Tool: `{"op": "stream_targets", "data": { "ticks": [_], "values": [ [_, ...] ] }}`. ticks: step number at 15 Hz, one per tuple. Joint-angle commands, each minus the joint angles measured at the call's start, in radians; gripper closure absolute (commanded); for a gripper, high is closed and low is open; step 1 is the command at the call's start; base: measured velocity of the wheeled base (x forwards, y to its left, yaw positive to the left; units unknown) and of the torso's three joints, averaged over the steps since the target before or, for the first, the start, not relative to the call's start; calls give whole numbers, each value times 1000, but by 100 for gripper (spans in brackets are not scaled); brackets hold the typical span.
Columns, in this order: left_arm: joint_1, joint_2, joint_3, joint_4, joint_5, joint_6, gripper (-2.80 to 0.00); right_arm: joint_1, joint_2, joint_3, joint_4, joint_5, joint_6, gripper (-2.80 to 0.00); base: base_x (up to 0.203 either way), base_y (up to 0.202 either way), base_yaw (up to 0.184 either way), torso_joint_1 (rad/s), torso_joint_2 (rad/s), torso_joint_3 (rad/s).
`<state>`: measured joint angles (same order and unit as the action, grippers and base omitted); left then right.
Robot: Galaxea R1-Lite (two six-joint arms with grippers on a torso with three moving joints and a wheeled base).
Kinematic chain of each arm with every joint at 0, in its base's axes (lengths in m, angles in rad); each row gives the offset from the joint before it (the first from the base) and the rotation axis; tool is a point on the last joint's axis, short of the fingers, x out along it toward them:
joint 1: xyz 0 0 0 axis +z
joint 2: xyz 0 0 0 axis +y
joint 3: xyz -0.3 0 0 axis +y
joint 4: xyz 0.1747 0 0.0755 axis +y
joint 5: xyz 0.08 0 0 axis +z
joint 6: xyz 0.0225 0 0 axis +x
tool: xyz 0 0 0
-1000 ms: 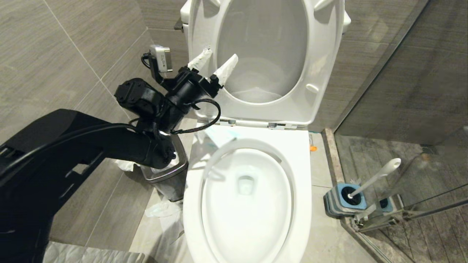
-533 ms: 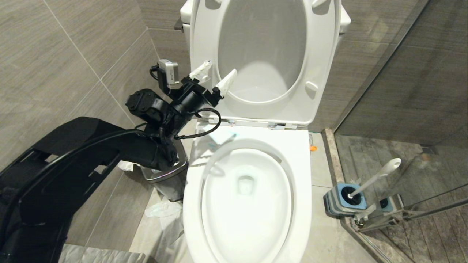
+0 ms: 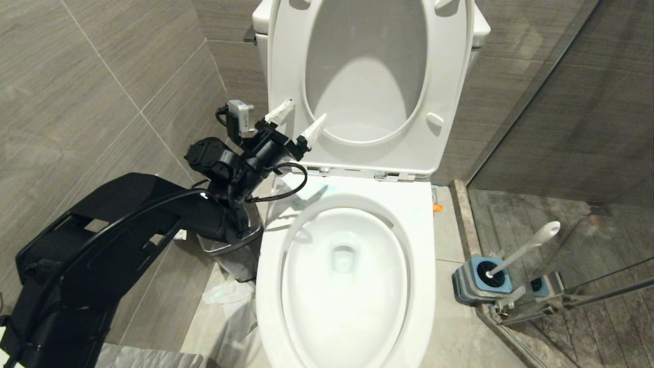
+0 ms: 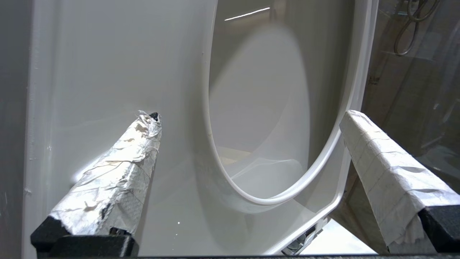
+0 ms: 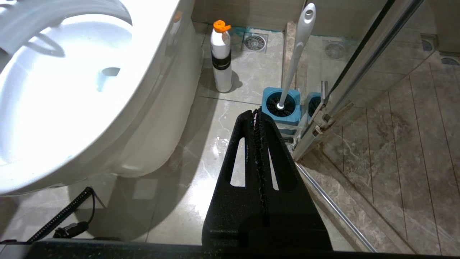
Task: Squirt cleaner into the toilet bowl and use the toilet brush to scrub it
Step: Use the left hand to lift the toilet lid slightly, then pour in the cleaning agent
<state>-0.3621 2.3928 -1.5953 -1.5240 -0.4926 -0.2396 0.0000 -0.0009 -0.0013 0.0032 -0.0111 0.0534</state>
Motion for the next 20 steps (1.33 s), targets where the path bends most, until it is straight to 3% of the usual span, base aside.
{"op": "stream_targets", "data": {
  "ticks": [1,4,7,11,14,16,20],
  "values": [
    [3,-19,5,-6,-1,-4,-280,0,1,0,0,0,0,0,0,0,0,0,0,0],
    [0,-75,37,-6,0,-14,-280,0,1,0,0,0,0,0,0,0,0,0,0,0],
    [-10,-223,182,-6,0,-69,-280,0,1,0,0,0,0,0,0,0,0,0,0,0],
    [-27,-495,524,-6,0,-163,-280,0,1,0,0,0,0,0,0,0,0,0,0,0],
    [-31,-700,753,2,0,-195,-280,0,1,0,0,0,0,0,0,0,0,0,0,0],
    [-31,-849,801,114,24,-197,-280,0,1,0,0,0,0,0,0,0,0,0,0,0],
    [-32,-1205,785,631,82,-170,-280,0,1,1,0,0,0,0,0,0,0,0,0,0]
  ]
}}
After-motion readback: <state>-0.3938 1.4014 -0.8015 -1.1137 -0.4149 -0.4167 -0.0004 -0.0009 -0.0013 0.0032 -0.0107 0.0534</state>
